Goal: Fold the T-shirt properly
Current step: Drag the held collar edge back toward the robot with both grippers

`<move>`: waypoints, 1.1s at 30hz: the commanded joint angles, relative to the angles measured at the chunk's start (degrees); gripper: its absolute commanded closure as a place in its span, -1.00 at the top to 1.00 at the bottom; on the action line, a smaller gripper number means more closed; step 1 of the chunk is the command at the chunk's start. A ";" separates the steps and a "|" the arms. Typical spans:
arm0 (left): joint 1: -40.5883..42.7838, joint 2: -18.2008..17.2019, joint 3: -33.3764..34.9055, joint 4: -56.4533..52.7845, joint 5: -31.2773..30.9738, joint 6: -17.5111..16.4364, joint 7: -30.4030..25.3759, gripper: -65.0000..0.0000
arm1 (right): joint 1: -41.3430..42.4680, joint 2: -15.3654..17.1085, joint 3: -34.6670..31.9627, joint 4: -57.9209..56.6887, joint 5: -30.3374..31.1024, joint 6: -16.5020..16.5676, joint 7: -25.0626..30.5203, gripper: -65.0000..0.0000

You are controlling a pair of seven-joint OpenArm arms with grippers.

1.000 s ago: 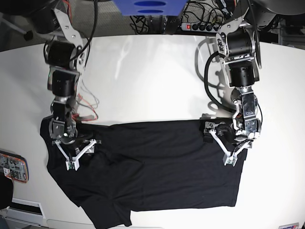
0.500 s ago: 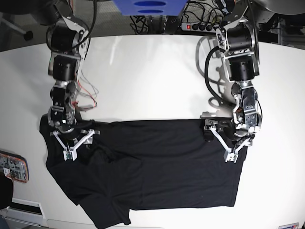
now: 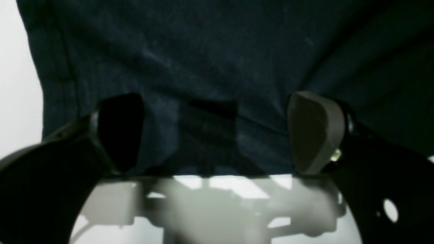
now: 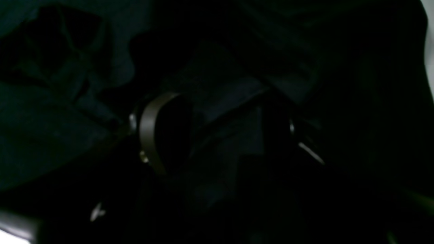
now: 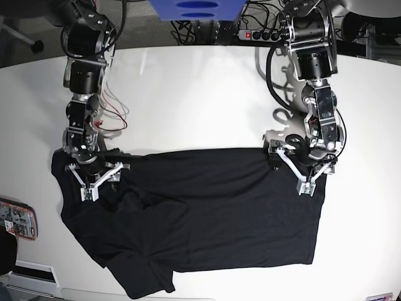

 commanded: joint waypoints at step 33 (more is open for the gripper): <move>24.39 3.60 -0.59 25.96 1.97 -0.50 17.55 1.00 | -22.62 -0.01 0.14 27.69 -3.83 -0.18 -21.74 0.15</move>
